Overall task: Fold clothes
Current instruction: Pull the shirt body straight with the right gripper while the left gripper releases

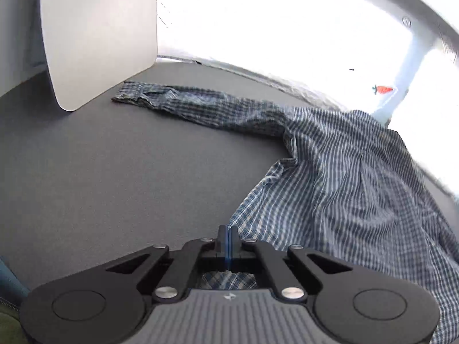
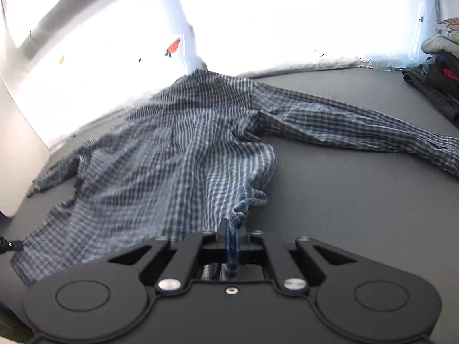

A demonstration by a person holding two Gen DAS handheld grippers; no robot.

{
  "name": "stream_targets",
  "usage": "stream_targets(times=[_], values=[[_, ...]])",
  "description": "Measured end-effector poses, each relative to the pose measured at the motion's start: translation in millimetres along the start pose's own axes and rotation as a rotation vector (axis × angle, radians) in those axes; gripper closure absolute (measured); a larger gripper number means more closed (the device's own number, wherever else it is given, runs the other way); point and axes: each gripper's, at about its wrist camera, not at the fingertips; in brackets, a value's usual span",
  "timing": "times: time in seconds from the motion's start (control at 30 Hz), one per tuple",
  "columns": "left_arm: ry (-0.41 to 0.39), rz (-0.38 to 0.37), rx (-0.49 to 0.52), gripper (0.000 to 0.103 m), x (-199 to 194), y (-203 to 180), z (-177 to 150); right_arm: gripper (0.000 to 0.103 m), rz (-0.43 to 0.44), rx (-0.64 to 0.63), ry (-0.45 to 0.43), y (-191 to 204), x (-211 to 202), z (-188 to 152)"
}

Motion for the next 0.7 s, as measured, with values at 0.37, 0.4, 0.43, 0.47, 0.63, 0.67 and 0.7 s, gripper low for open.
stream_targets(times=[0.37,0.4,0.43,0.47,0.63,0.67,0.7], values=[[0.088,0.153,-0.13,0.103,4.5,32.8,-15.5,0.099,-0.125,0.047,0.139,-30.6,-21.7,-37.0],[0.073,0.137,-0.136,0.103,-3.6,32.3,-12.0,0.099,-0.101,0.063,0.117,-30.7,-28.5,-35.2],[0.067,0.135,-0.136,0.103,-8.9,31.2,-8.7,0.099,-0.096,0.092,0.114,-34.0,-31.0,-33.0],[0.063,0.135,-0.135,0.103,-13.7,30.1,-5.6,0.099,-0.093,0.123,0.113,-37.7,-32.8,-30.8],[0.183,0.231,-0.072,0.102,24.7,28.1,-23.6,0.099,-0.217,0.012,0.288,-40.9,4.1,-46.5],[0.197,0.233,-0.076,0.099,30.1,28.1,-27.3,0.098,-0.222,0.016,0.299,-41.5,7.3,-47.3],[0.205,0.24,-0.067,0.096,31.9,26.1,-29.0,0.096,-0.226,0.021,0.306,-42.1,10.0,-47.6]])
Point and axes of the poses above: each gripper's, at about its wrist camera, not at the fingertips, and x roughly the way its jaws point, y to its left, z to its top
